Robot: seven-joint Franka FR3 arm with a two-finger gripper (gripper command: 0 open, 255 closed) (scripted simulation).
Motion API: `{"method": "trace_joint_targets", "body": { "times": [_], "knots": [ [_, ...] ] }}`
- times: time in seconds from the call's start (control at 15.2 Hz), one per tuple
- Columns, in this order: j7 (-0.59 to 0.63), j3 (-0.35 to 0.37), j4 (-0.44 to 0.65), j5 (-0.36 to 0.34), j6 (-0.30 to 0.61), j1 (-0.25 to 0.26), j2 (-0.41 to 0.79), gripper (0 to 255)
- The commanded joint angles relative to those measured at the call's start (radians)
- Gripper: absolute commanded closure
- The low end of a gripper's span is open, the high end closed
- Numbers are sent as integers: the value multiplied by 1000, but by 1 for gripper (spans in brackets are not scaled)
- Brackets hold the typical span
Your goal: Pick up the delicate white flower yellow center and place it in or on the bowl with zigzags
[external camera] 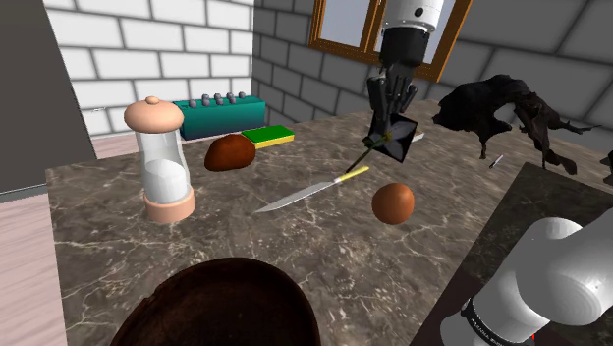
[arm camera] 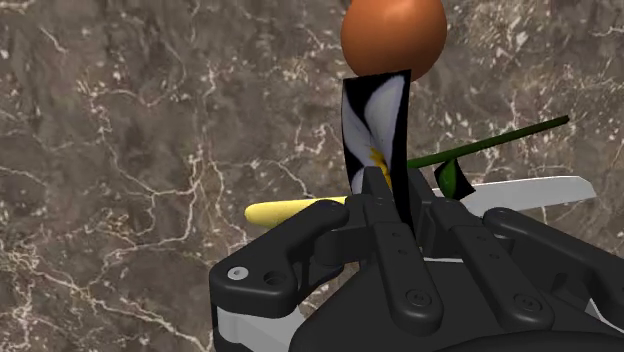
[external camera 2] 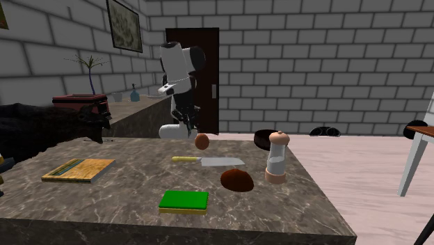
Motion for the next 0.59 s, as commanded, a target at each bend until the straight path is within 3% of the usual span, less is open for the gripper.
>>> {"method": "trace_joint_targets", "body": {
  "times": [0.0,0.53],
  "knots": [
    [5,-2,34,-1,-27,-1,8,255],
    [29,-6,181,-3,-126,-2,54,255]
  ]
}}
